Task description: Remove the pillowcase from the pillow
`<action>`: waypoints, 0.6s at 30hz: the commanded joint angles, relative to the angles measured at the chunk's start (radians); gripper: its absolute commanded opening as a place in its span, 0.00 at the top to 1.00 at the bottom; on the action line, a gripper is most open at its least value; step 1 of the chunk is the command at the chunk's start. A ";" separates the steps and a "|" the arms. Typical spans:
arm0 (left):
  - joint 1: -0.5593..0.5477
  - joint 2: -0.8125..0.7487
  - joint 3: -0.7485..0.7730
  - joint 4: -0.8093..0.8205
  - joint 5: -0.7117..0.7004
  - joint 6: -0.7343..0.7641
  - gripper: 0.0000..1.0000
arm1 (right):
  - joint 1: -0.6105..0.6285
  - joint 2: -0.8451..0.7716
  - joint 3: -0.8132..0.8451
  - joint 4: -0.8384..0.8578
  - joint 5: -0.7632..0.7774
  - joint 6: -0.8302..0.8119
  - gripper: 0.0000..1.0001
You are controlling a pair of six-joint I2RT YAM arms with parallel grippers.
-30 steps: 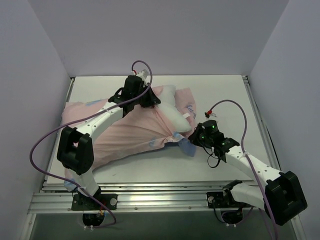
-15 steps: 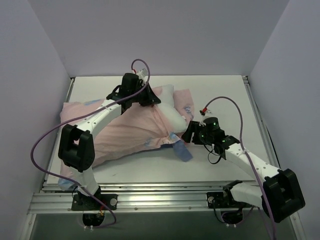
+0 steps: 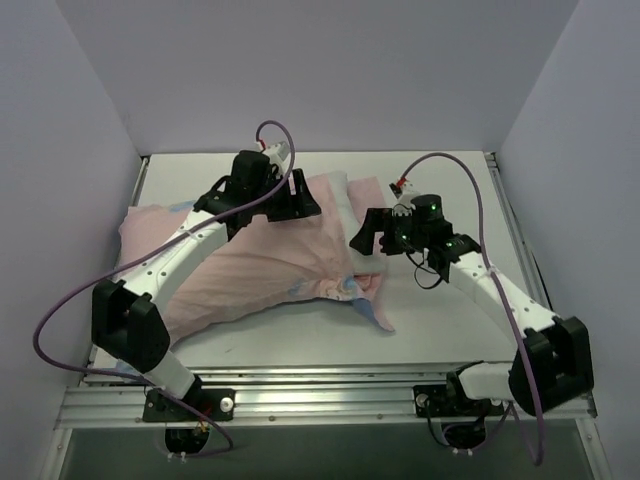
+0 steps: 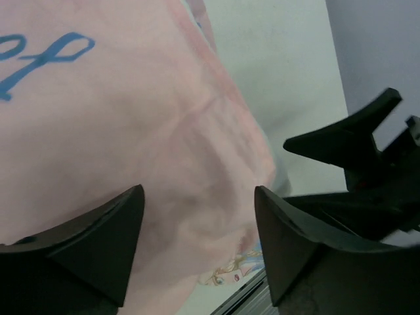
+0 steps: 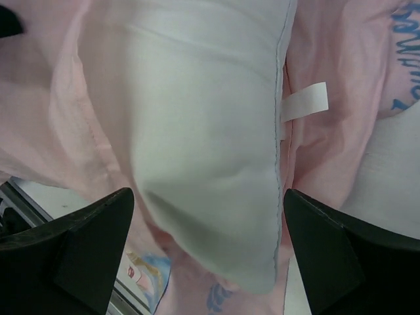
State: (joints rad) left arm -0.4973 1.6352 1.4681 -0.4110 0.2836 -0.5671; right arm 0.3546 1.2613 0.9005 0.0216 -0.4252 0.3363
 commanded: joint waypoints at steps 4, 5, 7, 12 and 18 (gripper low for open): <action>-0.001 -0.256 -0.133 -0.239 -0.283 0.001 0.15 | 0.003 0.170 0.058 0.098 -0.113 -0.062 0.07; 0.000 -0.277 -0.158 -0.256 -0.319 -0.007 0.15 | 0.004 0.188 0.073 0.101 -0.136 -0.069 0.07; 0.009 -0.328 -0.233 -0.305 -0.382 -0.037 0.15 | 0.007 0.239 0.080 0.127 -0.168 -0.077 0.07; 0.048 -0.322 -0.350 -0.312 -0.416 -0.043 0.15 | 0.040 0.276 0.064 0.185 -0.348 -0.098 0.06; 0.092 -0.143 -0.296 -0.126 -0.408 0.044 0.15 | 0.090 0.233 0.011 0.184 -0.354 -0.102 0.12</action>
State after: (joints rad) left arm -0.4259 1.4063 1.1336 -0.6418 -0.0887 -0.5770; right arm 0.4118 1.5406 0.9360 0.1631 -0.7055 0.2485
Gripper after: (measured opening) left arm 0.851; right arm 0.889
